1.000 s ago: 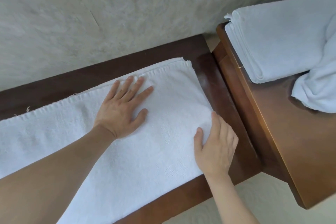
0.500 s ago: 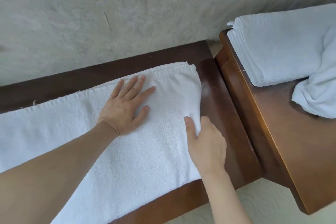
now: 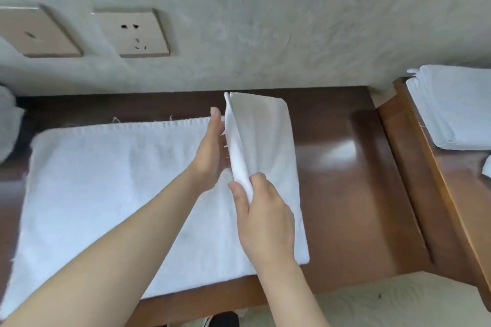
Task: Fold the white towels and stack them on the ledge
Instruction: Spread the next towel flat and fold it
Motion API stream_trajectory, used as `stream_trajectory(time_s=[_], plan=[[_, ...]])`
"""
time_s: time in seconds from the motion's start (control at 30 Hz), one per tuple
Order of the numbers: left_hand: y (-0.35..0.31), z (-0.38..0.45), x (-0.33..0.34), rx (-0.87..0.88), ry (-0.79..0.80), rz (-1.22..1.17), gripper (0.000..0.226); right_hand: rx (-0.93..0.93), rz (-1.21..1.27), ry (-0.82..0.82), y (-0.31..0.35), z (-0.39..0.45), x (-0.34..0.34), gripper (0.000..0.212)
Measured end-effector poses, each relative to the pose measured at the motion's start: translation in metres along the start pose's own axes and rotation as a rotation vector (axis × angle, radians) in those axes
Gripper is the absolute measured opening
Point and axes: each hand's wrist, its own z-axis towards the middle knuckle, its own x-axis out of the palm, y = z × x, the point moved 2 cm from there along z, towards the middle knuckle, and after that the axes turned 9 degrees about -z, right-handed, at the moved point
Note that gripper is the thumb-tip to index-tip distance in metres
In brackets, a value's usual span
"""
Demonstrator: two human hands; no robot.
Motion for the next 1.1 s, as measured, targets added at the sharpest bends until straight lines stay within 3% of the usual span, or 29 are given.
stream_trajectory(time_s=[0.1,0.2,0.27,0.37,0.43,0.53,0.73,0.83,0.97,1.1], plan=[[-0.025,-0.03,-0.057,-0.076,-0.002,0.004,0.094,-0.09,-0.048,-0.005,0.06,-0.016,0.021,0.049],[-0.048,-0.055,-0.104,-0.201,-0.165,0.008,0.098,-0.145,-0.057,0.044,0.112,-0.031,0.046,0.04],[-0.076,-0.08,-0.169,-0.152,-0.348,0.103,0.073,-0.191,-0.061,0.098,0.18,-0.042,0.072,0.035],[-0.079,-0.088,-0.189,-0.028,-0.425,0.235,0.034,-0.199,-0.141,0.012,0.204,-0.049,0.083,0.034],[-0.095,-0.099,-0.221,0.068,-0.466,0.248,0.026,-0.24,-0.18,-0.048,0.241,-0.059,0.098,0.036],[-0.111,-0.11,-0.264,0.127,-0.481,0.246,0.021,-0.271,-0.19,-0.003,0.279,-0.073,0.121,0.041],[-0.097,-0.123,-0.315,0.066,-0.609,0.34,0.029,-0.263,-0.212,0.169,0.3,-0.083,0.161,0.045],[-0.094,-0.126,-0.322,0.106,-0.611,0.456,0.028,-0.281,-0.189,0.317,0.298,-0.086,0.18,0.03],[-0.093,-0.138,-0.32,0.113,-0.603,0.5,0.039,-0.257,-0.008,0.429,0.286,-0.086,0.188,0.037],[-0.075,-0.172,-0.311,0.114,-0.666,0.583,0.045,-0.106,0.295,0.556,0.264,-0.076,0.171,0.036]])
